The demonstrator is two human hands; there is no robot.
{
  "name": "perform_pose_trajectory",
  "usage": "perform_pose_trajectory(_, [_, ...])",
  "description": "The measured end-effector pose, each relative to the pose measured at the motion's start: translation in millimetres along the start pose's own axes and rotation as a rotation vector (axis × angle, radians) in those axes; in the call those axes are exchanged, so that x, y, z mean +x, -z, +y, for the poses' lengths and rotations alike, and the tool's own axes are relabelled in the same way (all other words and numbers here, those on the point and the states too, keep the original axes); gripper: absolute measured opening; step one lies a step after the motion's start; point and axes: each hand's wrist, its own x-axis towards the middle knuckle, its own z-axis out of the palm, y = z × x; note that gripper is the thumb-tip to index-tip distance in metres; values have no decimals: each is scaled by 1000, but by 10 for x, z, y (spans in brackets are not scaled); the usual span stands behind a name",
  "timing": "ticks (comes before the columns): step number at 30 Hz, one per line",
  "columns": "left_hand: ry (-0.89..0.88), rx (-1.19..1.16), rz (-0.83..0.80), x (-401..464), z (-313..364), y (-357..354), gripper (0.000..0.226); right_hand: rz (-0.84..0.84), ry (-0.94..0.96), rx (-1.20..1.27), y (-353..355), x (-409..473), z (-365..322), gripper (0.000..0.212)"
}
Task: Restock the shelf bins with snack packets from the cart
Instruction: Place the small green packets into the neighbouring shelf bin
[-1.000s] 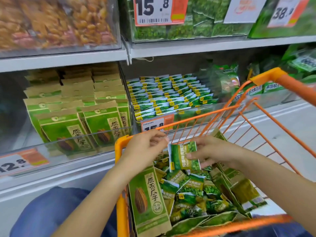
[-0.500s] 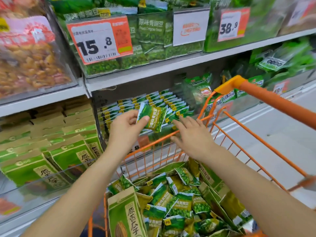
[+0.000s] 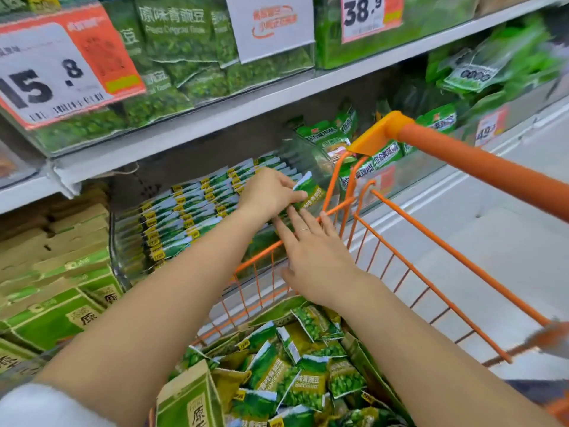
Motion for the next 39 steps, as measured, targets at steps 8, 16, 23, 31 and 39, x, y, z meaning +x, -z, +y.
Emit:
perform_pose_trajectory(8, [-122, 372, -135, 95, 225, -104, 30, 30, 4, 30, 3, -21, -11, 79])
perform_pose_trajectory(16, [-83, 512, -342, 232, 307, -86, 21, 32, 4, 41, 3, -21, -12, 80])
perform_pose_trajectory(23, [-73, 524, -554, 313, 242, 74, 21, 12, -1, 46, 19, -7, -6, 78])
perform_pose_trajectory(31, [-122, 665, -419, 363, 186, 0, 23, 19, -1, 43, 16, -13, -16, 79])
perform_pose_trajectory(39, [-165, 390, -345, 350, 29, -52, 8, 23, -3, 38, 12, -4, -31, 78])
